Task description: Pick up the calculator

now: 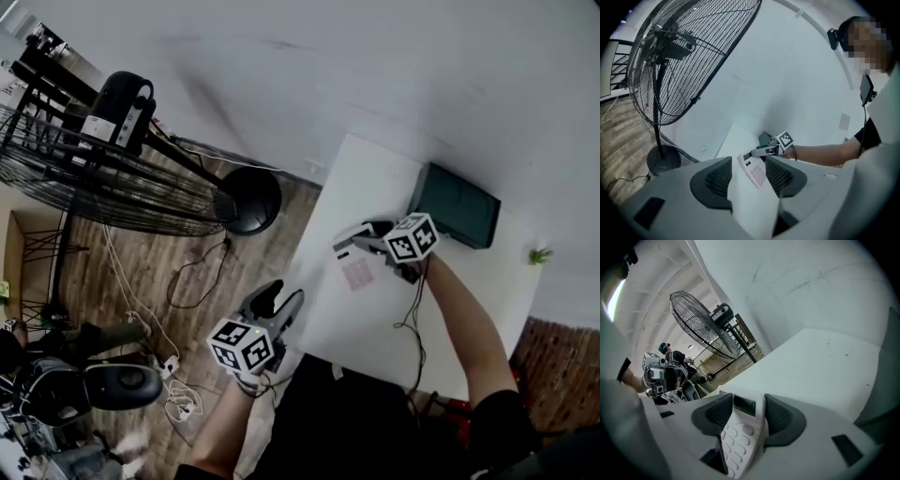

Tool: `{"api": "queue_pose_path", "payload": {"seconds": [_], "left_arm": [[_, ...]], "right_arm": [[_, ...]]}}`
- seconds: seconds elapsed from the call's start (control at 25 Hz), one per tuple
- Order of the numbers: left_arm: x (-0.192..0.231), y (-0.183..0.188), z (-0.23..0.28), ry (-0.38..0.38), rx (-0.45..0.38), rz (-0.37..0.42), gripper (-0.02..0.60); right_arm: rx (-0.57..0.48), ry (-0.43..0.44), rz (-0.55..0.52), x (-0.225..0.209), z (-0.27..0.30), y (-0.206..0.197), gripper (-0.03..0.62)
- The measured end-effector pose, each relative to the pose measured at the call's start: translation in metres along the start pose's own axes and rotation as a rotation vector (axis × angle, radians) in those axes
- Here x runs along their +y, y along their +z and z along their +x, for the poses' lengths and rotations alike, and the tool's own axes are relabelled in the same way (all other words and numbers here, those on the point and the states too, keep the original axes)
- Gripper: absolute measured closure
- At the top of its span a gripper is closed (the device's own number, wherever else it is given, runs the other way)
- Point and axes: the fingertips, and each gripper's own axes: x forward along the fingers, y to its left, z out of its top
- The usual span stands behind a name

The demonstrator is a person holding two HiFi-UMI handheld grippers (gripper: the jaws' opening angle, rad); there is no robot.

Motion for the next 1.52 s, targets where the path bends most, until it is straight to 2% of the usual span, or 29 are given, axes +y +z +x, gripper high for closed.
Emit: {"api": "queue_pose_path", "payload": {"seconds": [0.4, 0.72, 0.88, 1.2, 1.36, 1.52], "left_arm": [[-0.011, -0.001, 0.005, -0.024, 0.006, -0.04, 0.364], [-0.031, 0.013, 0.004, -0.031, -0.025, -0.025, 0.37], [-0.045, 0.016, 0.002, -0.045, -0.031, -0.014, 0.371], [-0.062, 0.012, -0.011, -0.054, -0.046, -0.01, 0.375], [-0.069, 0.011, -0.018, -0.061, -0.053, -0.006, 0.376], [-0.075, 0.011, -0.018, -0.069, -0.054, 0.001, 0.377]], "right_arm": [[-0.028, -0.029, -0.022, 0.015, -0.03, -0.006, 0.458], [-0.081, 0.018, 0.077, 0.043, -0.057, -0.021, 0.525], [-0.17, -0.008, 0.14, 0.051, -0.071, -0.021, 0.531], [-0.34, -0.08, 0.196, 0.072, -0.104, -0.026, 0.534], [-0.452, -0.087, 0.257, 0.084, -0.134, -0.017, 0.534], [-0.526, -0.093, 0.262, 0.095, -0.162, -0.006, 0.534]]}}
